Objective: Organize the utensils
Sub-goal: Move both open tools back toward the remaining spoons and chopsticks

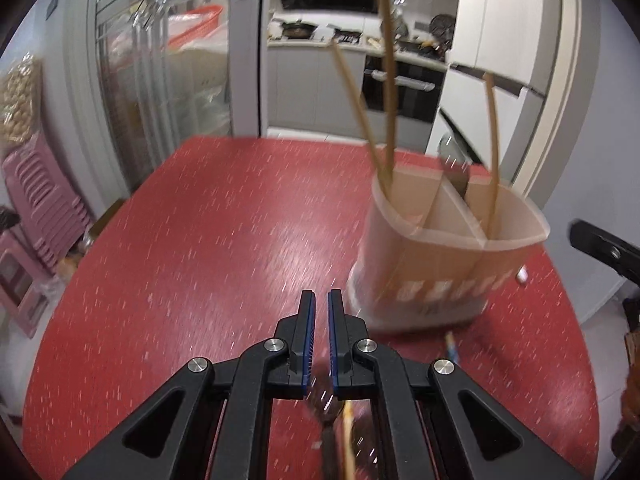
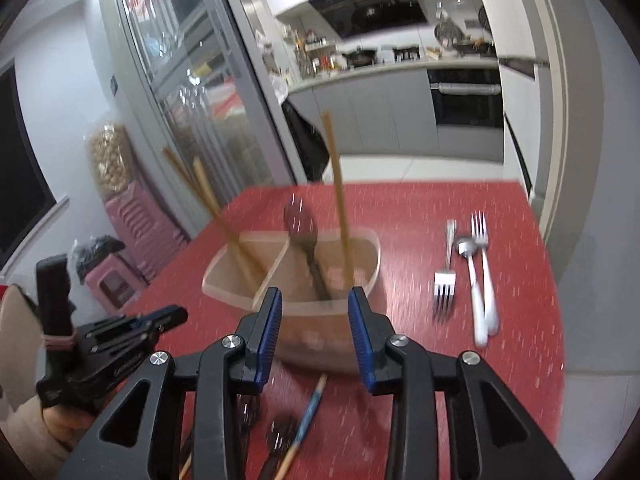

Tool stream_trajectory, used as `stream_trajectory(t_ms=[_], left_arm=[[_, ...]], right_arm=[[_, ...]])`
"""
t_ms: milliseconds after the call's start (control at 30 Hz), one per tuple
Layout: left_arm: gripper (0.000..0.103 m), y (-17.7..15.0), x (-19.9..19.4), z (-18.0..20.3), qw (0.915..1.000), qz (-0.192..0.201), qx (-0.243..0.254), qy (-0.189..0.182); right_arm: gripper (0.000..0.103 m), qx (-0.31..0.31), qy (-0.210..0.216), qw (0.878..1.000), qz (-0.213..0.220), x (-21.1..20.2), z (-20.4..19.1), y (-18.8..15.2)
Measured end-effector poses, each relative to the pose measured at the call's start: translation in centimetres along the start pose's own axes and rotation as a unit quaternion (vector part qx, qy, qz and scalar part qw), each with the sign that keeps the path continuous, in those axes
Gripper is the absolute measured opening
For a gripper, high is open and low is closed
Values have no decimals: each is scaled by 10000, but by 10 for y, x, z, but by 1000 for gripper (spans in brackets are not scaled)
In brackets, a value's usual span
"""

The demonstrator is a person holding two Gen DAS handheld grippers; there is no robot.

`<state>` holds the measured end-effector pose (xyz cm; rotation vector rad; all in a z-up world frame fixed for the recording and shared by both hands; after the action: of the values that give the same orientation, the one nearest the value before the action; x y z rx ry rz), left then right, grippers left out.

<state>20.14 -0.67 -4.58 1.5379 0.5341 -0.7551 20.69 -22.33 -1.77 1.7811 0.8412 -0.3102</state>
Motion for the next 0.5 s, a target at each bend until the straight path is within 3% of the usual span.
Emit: stream_trajectory(t_ms=[333, 500], left_arm=[[31, -58, -6, -17, 9994, -306, -126, 111], [31, -77, -3, -21, 9987, -456, -245, 27]], right_arm=[[42, 509, -310, 9932, -1000, 11, 12, -82], [51, 527, -334, 9905, -1228, 14, 6, -105]])
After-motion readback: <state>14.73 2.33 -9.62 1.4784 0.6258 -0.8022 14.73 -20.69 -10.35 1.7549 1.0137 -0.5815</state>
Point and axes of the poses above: each gripper's, at about its wrist camera, not at the fingertips, and x roughly the way its jaws point, z to its right, y to its top, the point moved 8 cm from there along x, roughly the way its jaws point, and after that the axes turned 6 degrees about x, right-handed, at the moved point
